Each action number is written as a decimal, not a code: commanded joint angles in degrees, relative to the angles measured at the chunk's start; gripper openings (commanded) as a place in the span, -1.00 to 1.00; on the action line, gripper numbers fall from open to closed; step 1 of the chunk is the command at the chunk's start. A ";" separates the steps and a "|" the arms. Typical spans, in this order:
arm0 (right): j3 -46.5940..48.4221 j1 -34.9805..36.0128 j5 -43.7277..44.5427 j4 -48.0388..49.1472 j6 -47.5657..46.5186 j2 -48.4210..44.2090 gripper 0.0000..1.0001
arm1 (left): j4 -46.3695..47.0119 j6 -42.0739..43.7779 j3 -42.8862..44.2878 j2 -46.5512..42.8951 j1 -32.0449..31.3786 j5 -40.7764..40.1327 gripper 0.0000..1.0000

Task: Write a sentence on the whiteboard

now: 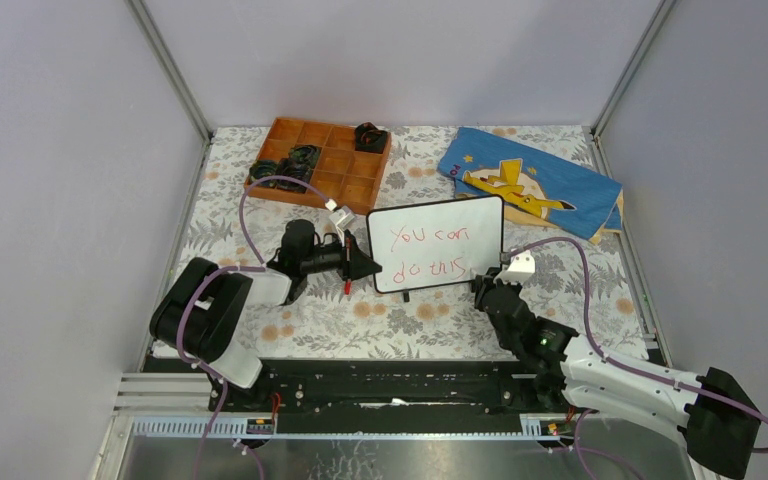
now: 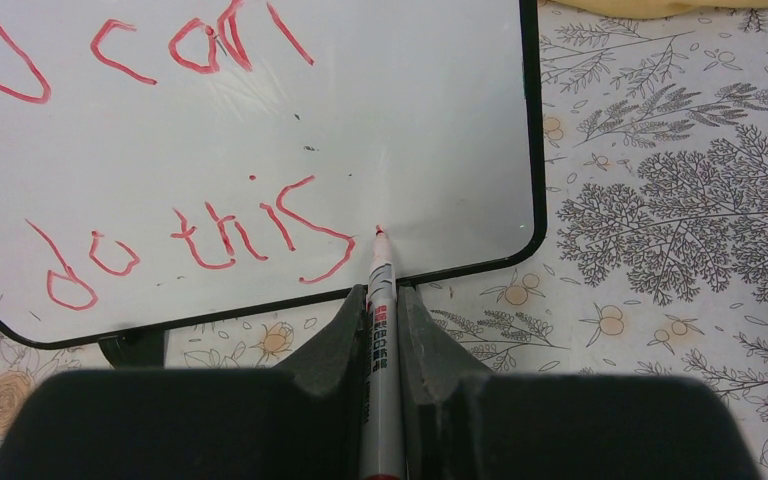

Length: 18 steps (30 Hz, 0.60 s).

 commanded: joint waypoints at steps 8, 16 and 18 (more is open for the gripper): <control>-0.29 -0.61 2.27 0.62 1.60 0.11 -1.00 | -4.60 2.57 -0.24 0.10 -0.36 -3.57 -0.68; 3.13 -0.57 -1.53 -5.50 1.57 -6.15 -1.00 | -5.11 3.01 -0.24 -0.43 -0.36 -4.33 -0.60; 3.79 -0.56 -3.43 -6.78 1.08 -8.52 -1.00 | -5.14 3.01 -0.33 -0.52 -0.30 -4.66 -0.56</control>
